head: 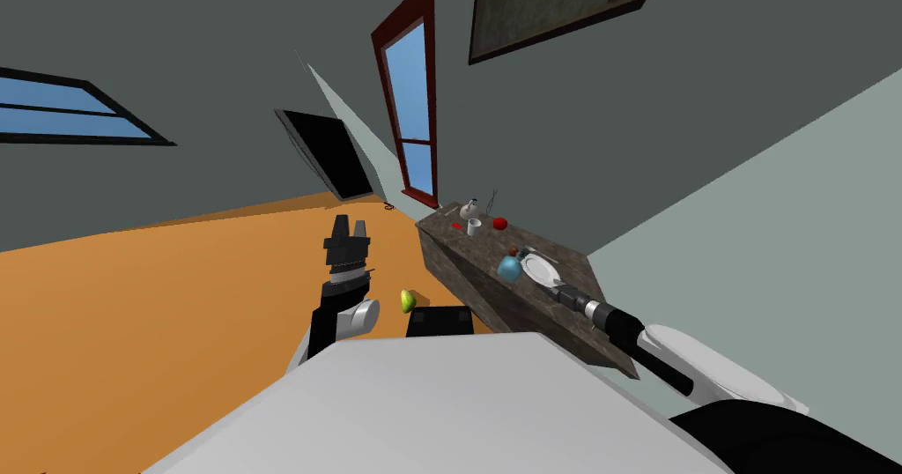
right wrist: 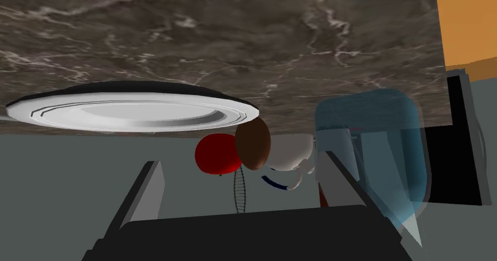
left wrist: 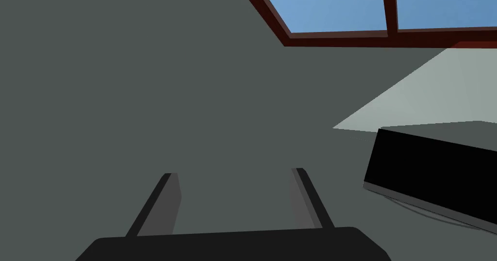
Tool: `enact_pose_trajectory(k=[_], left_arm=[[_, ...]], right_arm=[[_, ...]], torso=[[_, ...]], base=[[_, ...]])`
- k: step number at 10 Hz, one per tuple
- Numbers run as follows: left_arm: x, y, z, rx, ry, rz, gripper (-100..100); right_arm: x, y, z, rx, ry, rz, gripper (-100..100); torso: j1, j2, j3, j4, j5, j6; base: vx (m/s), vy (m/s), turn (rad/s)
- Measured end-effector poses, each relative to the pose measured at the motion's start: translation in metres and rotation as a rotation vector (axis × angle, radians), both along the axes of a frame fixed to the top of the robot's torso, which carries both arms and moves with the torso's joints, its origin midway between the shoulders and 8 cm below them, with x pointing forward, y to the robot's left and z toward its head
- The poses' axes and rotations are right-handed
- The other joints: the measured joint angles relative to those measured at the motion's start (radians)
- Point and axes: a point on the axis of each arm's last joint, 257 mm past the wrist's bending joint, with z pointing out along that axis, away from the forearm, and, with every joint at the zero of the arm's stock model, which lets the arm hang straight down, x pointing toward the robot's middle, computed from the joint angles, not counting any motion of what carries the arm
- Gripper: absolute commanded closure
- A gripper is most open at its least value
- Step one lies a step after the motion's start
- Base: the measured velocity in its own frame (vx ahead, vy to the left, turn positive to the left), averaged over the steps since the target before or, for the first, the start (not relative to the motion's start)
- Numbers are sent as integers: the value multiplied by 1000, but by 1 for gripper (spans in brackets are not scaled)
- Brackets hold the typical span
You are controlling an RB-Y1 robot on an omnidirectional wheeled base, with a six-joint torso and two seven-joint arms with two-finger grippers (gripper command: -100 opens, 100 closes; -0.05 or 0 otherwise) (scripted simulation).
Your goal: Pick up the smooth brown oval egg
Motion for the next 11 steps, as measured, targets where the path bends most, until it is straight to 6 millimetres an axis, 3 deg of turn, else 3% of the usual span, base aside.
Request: enact_pose_trajectory(k=[4,6,11], left_arm=[[0,0,0,0,0,0,0],[0,0,0,0,0,0,0],[0,0,0,0,0,0,0]], right_arm=[[-18,-30,-4,-135,103,37,-100],[-31,-56,-12,-211,163,58,-100],[-56,-97,-9,-384,289,135,-100]], torso=[[0,0,0,0,0,1],[-1,-1,-1,0,0,0],[1,-4,-2,-1,0,1]], base=[[10,7,251],[29,5,327],[62,14,291]])
